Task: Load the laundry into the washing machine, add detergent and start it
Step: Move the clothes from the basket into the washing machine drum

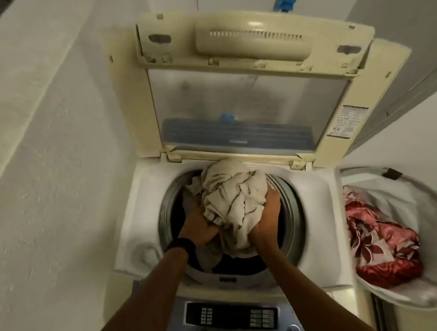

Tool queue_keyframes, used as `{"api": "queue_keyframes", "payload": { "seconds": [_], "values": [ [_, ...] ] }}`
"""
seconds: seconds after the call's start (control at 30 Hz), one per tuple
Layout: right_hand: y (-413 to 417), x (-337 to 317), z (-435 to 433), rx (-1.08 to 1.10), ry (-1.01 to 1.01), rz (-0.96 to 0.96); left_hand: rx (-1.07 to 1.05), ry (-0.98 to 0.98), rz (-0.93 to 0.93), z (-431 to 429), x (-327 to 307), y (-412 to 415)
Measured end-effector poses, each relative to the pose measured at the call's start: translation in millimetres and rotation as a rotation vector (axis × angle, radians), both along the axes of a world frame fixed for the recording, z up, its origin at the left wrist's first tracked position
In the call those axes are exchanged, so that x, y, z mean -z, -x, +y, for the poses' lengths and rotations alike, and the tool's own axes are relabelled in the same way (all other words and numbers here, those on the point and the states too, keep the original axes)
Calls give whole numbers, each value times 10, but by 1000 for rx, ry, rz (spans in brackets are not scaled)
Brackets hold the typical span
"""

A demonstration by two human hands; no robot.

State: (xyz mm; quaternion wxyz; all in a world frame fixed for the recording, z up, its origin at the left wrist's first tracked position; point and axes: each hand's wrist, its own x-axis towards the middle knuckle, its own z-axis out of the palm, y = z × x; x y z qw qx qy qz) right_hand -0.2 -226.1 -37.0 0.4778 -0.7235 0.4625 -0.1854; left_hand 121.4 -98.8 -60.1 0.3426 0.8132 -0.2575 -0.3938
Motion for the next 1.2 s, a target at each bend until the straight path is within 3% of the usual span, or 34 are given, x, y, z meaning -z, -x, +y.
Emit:
{"api": "queue_keyframes", "payload": {
  "seconds": [0.1, 0.2, 0.27, 0.37, 0.43, 0.47, 0.6, 0.67, 0.73, 0.83, 0.9, 0.97, 1.07, 1.2],
  "values": [
    [-38, 234, -12, -99, 254, 79, 117, -89, -56, 4, 190, -208],
    [62, 567, -9, -243, 308, 177, 303, -241, -183, -90, 445, -446],
    [85, 767, -1, -535, 312, 411, 346, -318, -265, -203, 568, -571],
    [60, 956, -35, -1058, 24, 965, 298, -398, -297, -405, 674, -696],
    [34, 1009, -113, -1107, -259, 1085, 297, -370, -323, -514, 665, -664],
    [3, 1032, -157, -1067, -262, 1038, 268, -313, -326, -544, 655, -627],
    [-326, 1040, -259, -791, 268, 692, 95, -119, -445, -480, 877, -454],
    [-537, 1178, -370, -861, 320, 676, 163, -115, -476, -391, 1092, -438],
    [-592, 1476, -602, -944, 313, 772, 356, -313, -317, -282, 1398, -441],
    [-580, 1748, -1037, -747, -35, 878, 546, -680, -101, -113, 1771, -480],
    [-583, 1752, -1063, -754, -186, 916, 602, -735, -66, -158, 1801, -528],
    [-597, 1673, -978, -739, -118, 852, 585, -696, -122, -371, 1622, -511],
    [-574, 1400, -824, -751, 18, 754, 494, -519, -400, -617, 1145, -454],
    [-398, 824, -750, -644, 27, 647, 426, -294, -576, -759, 529, -363]
  ]
}}
